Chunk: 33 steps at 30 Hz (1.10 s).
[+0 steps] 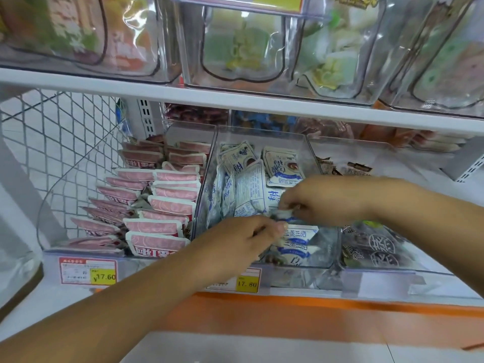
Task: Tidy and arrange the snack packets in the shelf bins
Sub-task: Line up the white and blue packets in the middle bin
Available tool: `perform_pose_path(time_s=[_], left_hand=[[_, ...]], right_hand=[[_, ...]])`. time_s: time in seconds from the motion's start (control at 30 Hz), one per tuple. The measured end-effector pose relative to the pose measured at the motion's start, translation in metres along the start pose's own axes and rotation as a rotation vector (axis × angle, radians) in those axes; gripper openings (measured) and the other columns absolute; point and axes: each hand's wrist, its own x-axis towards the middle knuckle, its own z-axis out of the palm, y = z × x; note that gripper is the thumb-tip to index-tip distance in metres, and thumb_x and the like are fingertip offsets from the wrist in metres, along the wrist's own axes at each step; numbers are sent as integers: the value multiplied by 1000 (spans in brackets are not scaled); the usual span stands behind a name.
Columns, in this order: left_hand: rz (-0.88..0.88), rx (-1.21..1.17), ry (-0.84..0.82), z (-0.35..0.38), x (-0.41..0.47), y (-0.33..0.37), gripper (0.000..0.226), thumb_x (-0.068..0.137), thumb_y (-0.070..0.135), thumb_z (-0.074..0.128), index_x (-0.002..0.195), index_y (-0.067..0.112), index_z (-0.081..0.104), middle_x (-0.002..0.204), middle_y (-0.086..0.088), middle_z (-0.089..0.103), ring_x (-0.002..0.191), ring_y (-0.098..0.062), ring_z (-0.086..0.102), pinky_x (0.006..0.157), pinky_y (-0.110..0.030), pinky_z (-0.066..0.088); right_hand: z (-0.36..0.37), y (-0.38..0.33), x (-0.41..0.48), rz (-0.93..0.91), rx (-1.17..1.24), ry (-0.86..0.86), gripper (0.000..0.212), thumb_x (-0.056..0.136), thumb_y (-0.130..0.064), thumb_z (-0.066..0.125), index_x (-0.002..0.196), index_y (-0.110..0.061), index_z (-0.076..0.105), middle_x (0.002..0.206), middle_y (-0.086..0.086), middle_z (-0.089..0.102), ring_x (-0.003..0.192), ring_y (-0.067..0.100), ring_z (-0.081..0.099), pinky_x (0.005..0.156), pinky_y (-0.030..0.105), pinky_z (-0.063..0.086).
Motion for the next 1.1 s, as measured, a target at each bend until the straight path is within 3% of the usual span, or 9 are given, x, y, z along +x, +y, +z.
perform_pose_path(time_s=[0.1, 0.27, 0.43, 0.53, 0.77, 0.83, 0.93, 1.0, 1.1], left_hand=[[22, 24, 12, 2, 5, -2, 44, 87, 68, 42, 118, 40, 58, 82, 7, 67, 72, -9, 64, 72, -36, 52], [47, -33, -50, 1, 7, -8, 49, 78, 67, 60, 123, 48, 55, 104, 24, 67, 97, 8, 61, 91, -29, 51], [10, 14, -56, 1, 5, -4, 54, 74, 67, 65, 122, 49, 51, 108, 26, 62, 100, 7, 58, 93, -27, 49], [-31, 22, 17, -1, 3, -4, 58, 66, 68, 71, 110, 39, 48, 109, 23, 54, 101, 2, 55, 92, -31, 49], [14, 98, -137, -2, 6, 1, 90, 76, 72, 57, 147, 51, 5, 140, 22, 47, 118, -5, 53, 100, -32, 45], [13, 117, -164, -5, 6, 2, 90, 79, 71, 55, 146, 53, -3, 143, 19, 45, 118, -9, 53, 98, -32, 46], [37, 159, -206, -8, 3, 2, 75, 85, 69, 48, 143, 59, 1, 149, 18, 38, 118, -11, 51, 94, -26, 43], [63, 170, -220, -9, 2, 4, 62, 89, 65, 45, 141, 61, 12, 147, 21, 37, 113, -8, 49, 88, -22, 39], [77, 134, -264, -10, 6, 6, 49, 91, 61, 45, 136, 60, 27, 138, 25, 43, 116, -4, 47, 99, -28, 39]], right_hand=[[-1, -5, 0, 8, 66, -117, 33, 97, -21, 45, 127, -31, 51, 99, -13, 55, 82, 7, 53, 70, 24, 45], [-9, -10, 11, 37, 79, -249, 52, 96, -28, 50, 146, -34, 33, 135, -7, 54, 105, 10, 53, 85, 23, 44], [-3, -10, 24, 68, 154, -312, 41, 94, -21, 52, 135, -24, 49, 101, -4, 61, 80, 9, 59, 71, 20, 54], [-5, -3, 22, 75, 235, -325, 37, 96, -13, 51, 132, -20, 54, 98, -2, 61, 65, 4, 53, 50, 10, 44], [-11, 6, 28, 94, 476, -441, 7, 96, -2, 47, 100, 1, 52, 66, 3, 42, 45, 2, 43, 45, 13, 40], [-15, 12, 31, 73, 603, -451, 19, 96, -1, 48, 110, 10, 54, 76, 8, 52, 57, 7, 49, 55, 15, 43], [-12, 15, 39, 134, 630, -390, 26, 96, -1, 49, 120, 0, 60, 98, 11, 64, 76, 10, 62, 71, 17, 53], [-7, 11, 46, 132, 394, -342, 31, 98, -4, 48, 126, -10, 60, 113, 8, 66, 92, 14, 62, 77, 20, 51], [1, 8, 52, 100, -16, -305, 48, 97, -3, 41, 139, -26, 50, 144, -6, 48, 128, 16, 48, 103, 28, 41]])
